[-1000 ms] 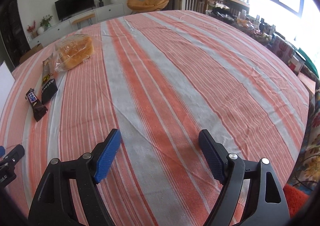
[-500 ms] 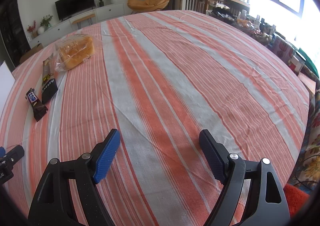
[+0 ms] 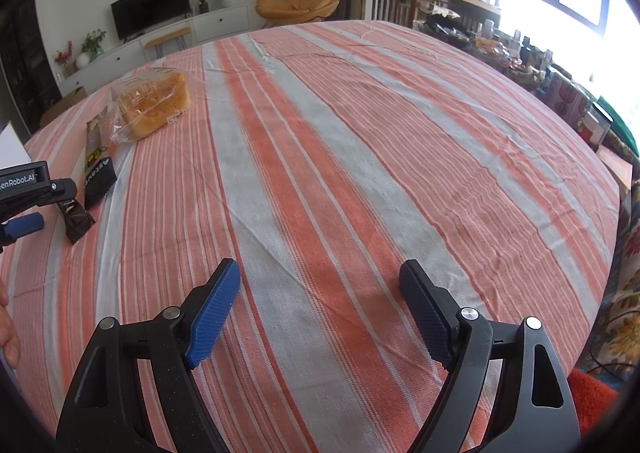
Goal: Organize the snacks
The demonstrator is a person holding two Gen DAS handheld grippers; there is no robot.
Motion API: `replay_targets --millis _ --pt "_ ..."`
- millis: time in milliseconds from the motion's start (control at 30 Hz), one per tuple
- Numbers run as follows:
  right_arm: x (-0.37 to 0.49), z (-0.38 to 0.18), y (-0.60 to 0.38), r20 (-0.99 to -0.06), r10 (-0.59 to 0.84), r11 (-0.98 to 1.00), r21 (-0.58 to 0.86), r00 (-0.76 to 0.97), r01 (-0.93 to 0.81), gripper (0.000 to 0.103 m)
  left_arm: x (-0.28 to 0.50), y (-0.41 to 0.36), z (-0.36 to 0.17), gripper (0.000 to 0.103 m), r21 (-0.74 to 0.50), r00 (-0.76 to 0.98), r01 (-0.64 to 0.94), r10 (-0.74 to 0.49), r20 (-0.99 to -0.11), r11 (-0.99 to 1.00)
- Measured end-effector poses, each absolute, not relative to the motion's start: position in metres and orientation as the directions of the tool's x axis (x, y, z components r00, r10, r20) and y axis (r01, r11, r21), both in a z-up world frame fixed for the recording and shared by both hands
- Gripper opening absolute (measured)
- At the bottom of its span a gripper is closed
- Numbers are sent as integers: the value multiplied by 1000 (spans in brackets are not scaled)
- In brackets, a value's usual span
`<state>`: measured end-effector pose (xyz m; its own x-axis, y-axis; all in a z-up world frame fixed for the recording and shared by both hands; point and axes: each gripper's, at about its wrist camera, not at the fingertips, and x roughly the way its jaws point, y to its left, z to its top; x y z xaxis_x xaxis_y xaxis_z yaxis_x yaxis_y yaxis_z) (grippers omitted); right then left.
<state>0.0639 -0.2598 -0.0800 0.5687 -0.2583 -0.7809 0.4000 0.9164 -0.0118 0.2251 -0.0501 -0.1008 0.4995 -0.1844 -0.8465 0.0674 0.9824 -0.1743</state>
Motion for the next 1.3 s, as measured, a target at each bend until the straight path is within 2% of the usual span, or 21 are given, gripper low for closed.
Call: replay_targets --millis 100,267,333,367,400,600,767,967,1300 --pt "63 -80 -259 -781 -258 917 -12 569 400 85 220 -36 -98 21 -118 493 119 -161 -855 986" --pt "64 -80 -259 -781 -258 917 -12 569 399 85 223 -9 -94 24 -134 449 169 -197 -871 976" --pt "63 -80 -259 -781 -258 917 -12 569 399 85 225 -6 -94 42 -134 444 151 -189 -876 979" --pt "63 -80 -259 -781 -258 917 -11 569 399 85 227 -7 -97 64 -141 433 146 -192 -881 979" --pt "63 -80 -259 -781 -258 917 -12 569 399 85 227 -9 -99 76 -147 429 146 -197 -882 978" --pt "63 -80 -259 -781 -257 917 -11 569 399 85 228 -23 -109 80 -11 490 161 -89 -867 987" --pt "63 -80 -259 -781 -257 917 -11 569 399 85 231 -6 -114 96 -18 506 107 -70 -860 994" --pt "63 -80 -259 -781 -257 917 -11 569 399 85 224 -4 -117 103 -3 555 116 -67 -829 993" --pt "64 -81 -260 -781 -257 917 -11 569 398 85 224 -2 -117 103 -5 570 110 -67 -819 994"
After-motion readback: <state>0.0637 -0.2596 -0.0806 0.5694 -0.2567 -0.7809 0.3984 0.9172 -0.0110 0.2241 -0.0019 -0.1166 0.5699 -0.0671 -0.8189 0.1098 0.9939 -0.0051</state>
